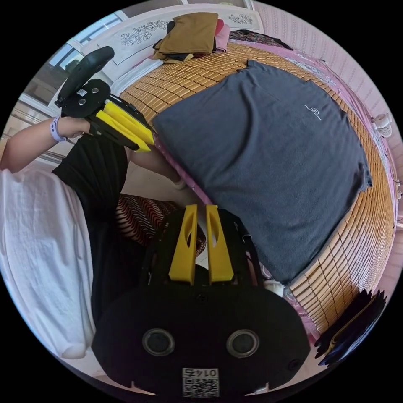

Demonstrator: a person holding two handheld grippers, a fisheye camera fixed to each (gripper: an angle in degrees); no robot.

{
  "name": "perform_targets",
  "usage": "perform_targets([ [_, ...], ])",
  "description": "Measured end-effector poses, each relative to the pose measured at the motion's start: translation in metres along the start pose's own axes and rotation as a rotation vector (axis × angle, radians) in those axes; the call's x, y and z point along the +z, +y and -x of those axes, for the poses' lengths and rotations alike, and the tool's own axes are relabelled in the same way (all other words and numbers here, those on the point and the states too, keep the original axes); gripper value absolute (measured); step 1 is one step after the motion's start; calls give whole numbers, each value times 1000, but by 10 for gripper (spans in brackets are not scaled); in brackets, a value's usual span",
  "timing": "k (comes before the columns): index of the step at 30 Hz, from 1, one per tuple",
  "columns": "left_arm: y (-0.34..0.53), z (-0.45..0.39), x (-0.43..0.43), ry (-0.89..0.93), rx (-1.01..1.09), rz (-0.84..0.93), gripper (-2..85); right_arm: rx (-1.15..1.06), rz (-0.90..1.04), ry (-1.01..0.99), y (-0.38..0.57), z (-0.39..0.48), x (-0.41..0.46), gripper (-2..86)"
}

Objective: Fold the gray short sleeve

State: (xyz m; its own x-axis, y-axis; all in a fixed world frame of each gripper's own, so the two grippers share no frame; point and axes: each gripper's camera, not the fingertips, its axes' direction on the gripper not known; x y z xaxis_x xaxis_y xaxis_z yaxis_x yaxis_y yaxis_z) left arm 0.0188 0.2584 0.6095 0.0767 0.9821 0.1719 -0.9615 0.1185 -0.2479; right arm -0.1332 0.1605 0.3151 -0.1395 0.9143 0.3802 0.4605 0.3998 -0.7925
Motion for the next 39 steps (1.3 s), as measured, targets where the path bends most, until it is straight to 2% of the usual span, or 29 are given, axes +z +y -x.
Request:
perform_targets([
  [4, 16, 26, -21, -86, -168, -91, 58, 88, -43, 13, 15, -10, -18, 34],
  [6, 23, 52, -28, -126, -326, -135, 65, 118, -63, 16, 18, -13, -24, 33],
  [9, 23, 76, -19, -86, -412, -97, 42, 159, -89, 24, 22, -15, -33, 28],
  [13, 24, 83, -20, -81, -418, -66, 3, 186, -108, 35, 28, -15, -47, 20],
  [15, 38, 88, -32, -86, -467, -113, -1, 194, -125, 45, 31, -13, -55, 18],
  [20, 52, 111, -25, 37, -555, -49, 4, 219, -128, 44, 34, -14, -71, 18],
  [25, 58, 120, -51, 11, -539, -121, 28, 240, -145, 17, 39, -17, -91, 29],
  [30, 76, 151, -83, -21, -562, -215, 38, 340, -242, 4, 53, -36, -124, 41],
  [35, 65, 215, -112, -42, -557, -341, 48, 491, -324, 166, 56, -95, -162, 60],
  [39, 19, 295, -130, -13, -580, -440, 53, 590, -347, 186, 33, -170, -186, 70],
])
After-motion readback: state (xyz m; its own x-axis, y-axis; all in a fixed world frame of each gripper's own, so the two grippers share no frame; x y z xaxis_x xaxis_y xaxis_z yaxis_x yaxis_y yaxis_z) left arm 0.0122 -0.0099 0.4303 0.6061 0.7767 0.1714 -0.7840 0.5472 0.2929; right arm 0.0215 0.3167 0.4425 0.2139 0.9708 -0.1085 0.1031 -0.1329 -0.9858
